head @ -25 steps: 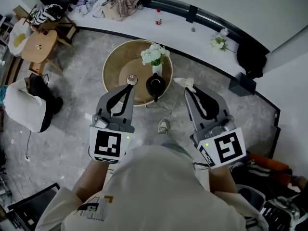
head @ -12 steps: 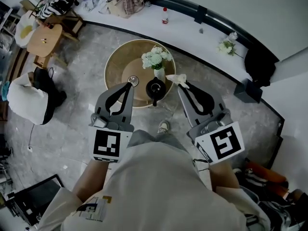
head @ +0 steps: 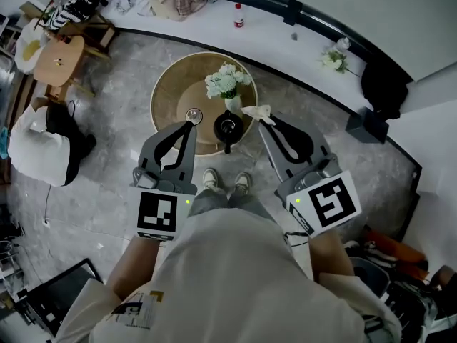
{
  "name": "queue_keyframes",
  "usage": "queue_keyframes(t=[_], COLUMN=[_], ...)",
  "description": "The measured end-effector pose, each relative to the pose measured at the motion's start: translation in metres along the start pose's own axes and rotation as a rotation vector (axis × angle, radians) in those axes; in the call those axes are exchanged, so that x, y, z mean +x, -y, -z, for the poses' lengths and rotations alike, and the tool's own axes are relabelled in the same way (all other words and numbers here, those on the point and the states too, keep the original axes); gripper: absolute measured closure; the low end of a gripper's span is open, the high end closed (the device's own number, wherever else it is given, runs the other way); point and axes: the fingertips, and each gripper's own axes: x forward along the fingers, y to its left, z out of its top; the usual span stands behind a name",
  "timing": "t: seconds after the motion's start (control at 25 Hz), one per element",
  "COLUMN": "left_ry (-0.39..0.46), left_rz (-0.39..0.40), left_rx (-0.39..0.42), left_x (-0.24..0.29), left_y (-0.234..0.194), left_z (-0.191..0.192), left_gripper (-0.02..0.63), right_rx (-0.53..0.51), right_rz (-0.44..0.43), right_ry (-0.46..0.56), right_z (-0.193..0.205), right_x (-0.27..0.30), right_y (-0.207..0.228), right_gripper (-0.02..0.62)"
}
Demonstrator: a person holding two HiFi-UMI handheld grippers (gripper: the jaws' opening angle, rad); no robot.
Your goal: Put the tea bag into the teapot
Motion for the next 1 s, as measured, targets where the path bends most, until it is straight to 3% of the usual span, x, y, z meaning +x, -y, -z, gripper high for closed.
queue_keyframes(t=[0.24,0.84,1.0], left_ry=[-0.002,-0.106,-0.123], left_rz=[-0.001,0.088,0.100], left_rx=[0.000,-0.030,-0.038], left_x=[0.010,0.058,0.073], left_y=[-0.017,-0.047,-0.060], left_z=[0.002,0.064,0.080], left_gripper=[0.597,0.597,0.597], right_rx=[0.074,0.052,-0.003], right_rz=[-0.015,-0.040,-0.043], right_ry=[-0.103,-0.388,-0.461], right_z=[0.017,0.084,0.106], right_x=[0.019,0.102,0.126], right_y=[0.004,0.010,0.006], right_gripper=[0.555,0.555,0.555])
